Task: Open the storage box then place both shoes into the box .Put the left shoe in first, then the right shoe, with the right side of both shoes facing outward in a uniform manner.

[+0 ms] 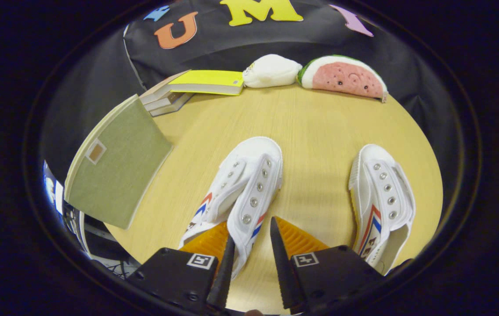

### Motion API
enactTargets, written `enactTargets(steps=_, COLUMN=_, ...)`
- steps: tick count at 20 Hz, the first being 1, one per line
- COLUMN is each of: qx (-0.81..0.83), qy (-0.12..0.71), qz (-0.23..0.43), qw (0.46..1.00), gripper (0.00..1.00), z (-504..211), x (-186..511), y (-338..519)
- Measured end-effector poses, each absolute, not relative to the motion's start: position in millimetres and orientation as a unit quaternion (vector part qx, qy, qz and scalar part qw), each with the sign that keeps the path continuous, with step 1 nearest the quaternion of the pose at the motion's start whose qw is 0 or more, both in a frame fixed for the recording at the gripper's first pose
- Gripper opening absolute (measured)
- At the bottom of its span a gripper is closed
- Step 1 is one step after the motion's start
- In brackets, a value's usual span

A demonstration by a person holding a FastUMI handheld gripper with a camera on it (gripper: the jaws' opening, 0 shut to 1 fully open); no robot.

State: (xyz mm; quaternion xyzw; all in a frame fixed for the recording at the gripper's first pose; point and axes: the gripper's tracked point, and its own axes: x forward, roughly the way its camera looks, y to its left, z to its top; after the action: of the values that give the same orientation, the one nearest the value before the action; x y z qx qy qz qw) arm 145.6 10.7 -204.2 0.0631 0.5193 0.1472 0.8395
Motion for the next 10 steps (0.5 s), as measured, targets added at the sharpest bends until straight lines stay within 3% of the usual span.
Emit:
enactTargets(steps=4, qx=0.079, qy=0.539, qz=0.158, qw=0.824, gripper=0.27, z=-208, x=144, y=14)
enactTargets(steps=7, qx=0.108, qy=0.549, qz=0.161, qw=0.813, gripper=0.16, z=-208, x=144, y=15)
enactTargets(steps=8, qx=0.133, qy=0.555, qz=0.17, qw=0.803, gripper=0.07, z=-208, x=143, y=19)
enactTargets(steps=10, qx=0.175, qy=0.553, qz=0.176, qw=0.795, gripper=0.06, z=-206, x=144, y=25)
